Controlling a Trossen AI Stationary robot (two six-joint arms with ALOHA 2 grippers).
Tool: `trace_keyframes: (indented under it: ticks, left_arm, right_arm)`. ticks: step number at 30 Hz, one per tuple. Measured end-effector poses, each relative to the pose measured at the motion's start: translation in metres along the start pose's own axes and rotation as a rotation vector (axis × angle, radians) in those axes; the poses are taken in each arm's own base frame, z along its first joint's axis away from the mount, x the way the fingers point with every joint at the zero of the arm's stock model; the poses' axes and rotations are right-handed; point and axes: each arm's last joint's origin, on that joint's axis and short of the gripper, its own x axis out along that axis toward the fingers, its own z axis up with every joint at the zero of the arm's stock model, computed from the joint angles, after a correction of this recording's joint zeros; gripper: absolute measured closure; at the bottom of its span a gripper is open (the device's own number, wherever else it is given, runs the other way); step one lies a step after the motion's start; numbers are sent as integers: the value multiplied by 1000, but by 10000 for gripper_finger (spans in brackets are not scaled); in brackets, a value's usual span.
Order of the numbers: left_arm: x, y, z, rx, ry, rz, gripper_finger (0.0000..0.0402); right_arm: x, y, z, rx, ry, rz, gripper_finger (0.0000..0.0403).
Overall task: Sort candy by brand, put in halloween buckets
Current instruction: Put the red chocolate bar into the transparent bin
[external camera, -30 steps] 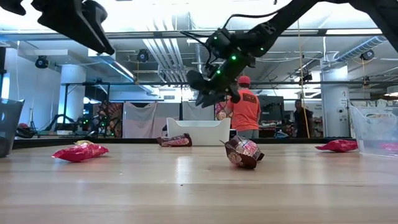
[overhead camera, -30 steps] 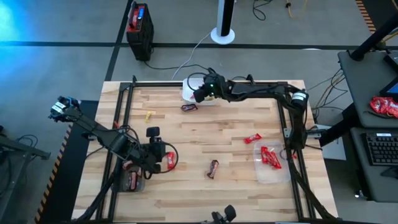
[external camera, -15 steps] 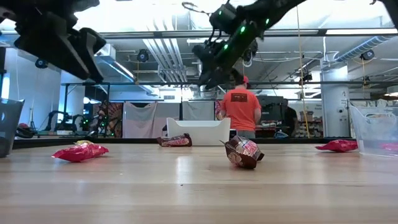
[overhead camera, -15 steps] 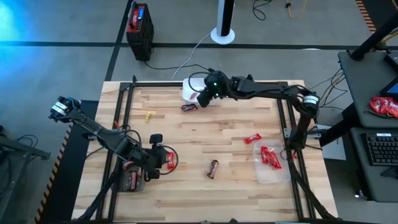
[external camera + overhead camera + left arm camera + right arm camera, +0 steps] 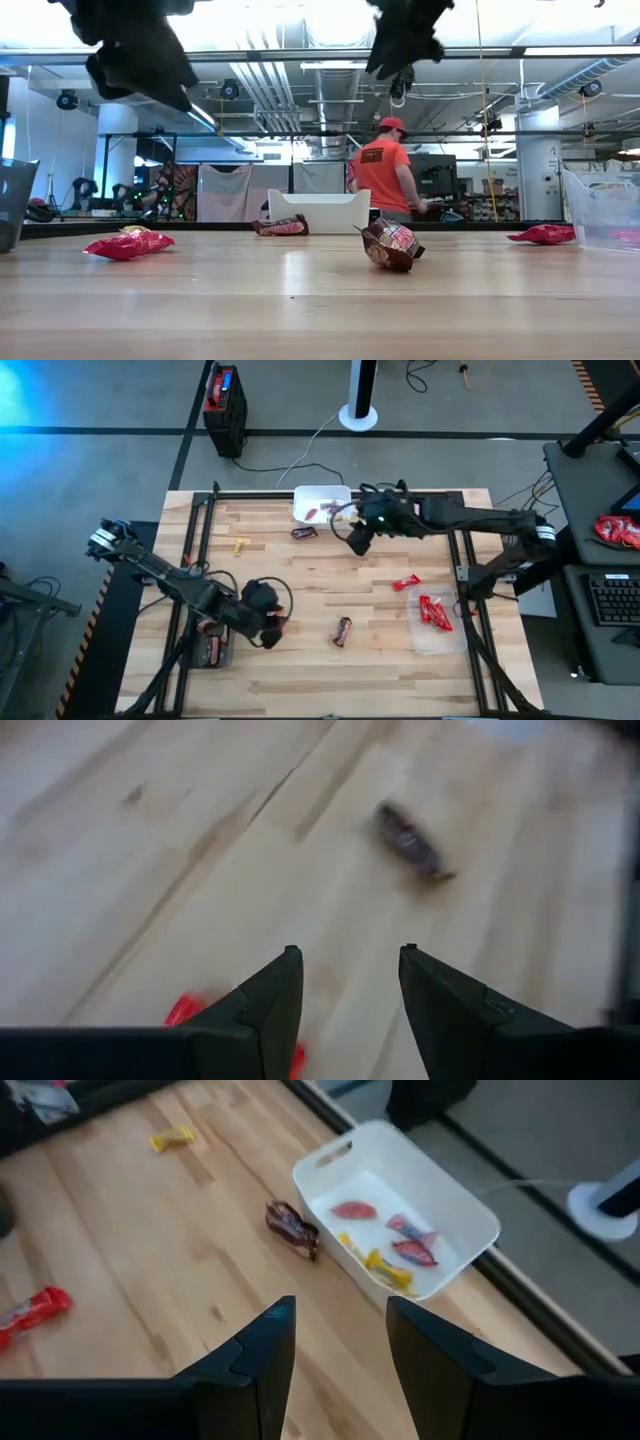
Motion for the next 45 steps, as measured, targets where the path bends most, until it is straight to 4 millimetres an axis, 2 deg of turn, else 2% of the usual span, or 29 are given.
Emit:
trace_keyframes:
  ticks: [6, 12, 18, 28, 37, 45]
  left_arm:
    - [22, -21, 1, -23, 228, 274, 251]
    - [41, -35, -1, -48, 277, 394, 250]
    - [52, -21, -15, -162, 326, 542, 242]
    - [65, -6, -34, -299, 306, 570, 198]
    - [71, -6, -37, -321, 255, 531, 195]
    - [90, -5, -47, -332, 280, 560, 196]
  right_arm:
    - [-23, 17, -7, -47, -60, 6, 252]
    - [-28, 35, -16, -98, -60, 46, 252]
    - [-28, 42, -21, -133, -60, 66, 252]
    - [-28, 43, -22, -160, -58, 69, 252]
    - [-28, 44, -23, -171, -52, 77, 252]
    - [-27, 44, -26, -179, -40, 80, 252]
